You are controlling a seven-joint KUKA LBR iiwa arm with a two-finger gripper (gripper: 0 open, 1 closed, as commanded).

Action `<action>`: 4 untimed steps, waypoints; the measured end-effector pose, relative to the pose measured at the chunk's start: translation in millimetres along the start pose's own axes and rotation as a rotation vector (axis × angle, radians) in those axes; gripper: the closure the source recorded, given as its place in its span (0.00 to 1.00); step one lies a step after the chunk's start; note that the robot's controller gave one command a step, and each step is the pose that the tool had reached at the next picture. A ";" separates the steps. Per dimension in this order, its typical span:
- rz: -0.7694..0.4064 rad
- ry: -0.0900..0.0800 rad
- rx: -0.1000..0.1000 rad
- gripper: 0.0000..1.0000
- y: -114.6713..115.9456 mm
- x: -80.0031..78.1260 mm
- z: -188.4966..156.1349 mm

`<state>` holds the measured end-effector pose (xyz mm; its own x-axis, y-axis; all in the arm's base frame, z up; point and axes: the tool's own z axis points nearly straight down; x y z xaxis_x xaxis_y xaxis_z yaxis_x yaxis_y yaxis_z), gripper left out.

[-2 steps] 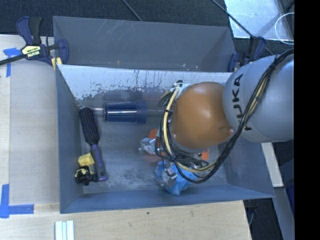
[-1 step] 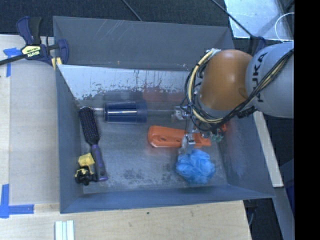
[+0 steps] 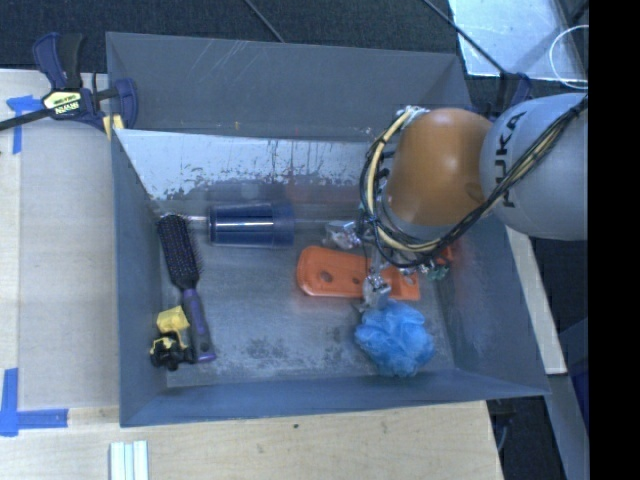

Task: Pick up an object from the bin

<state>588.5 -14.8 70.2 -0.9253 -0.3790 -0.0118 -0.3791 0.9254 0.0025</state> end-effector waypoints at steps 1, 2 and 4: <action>0.384 0.000 0.007 1.00 20.7 -16.3 -0.3; 0.384 0.000 0.007 1.00 20.6 -16.2 -0.5; 0.386 0.004 0.006 1.00 20.8 -14.8 -33.4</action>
Offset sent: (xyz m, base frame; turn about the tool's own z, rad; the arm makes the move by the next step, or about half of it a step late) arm 0.0000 0.0000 0.0000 0.0000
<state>594.0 9.8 103.9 -1.0000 -0.0032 -0.0076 -0.0032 1.0000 -0.0003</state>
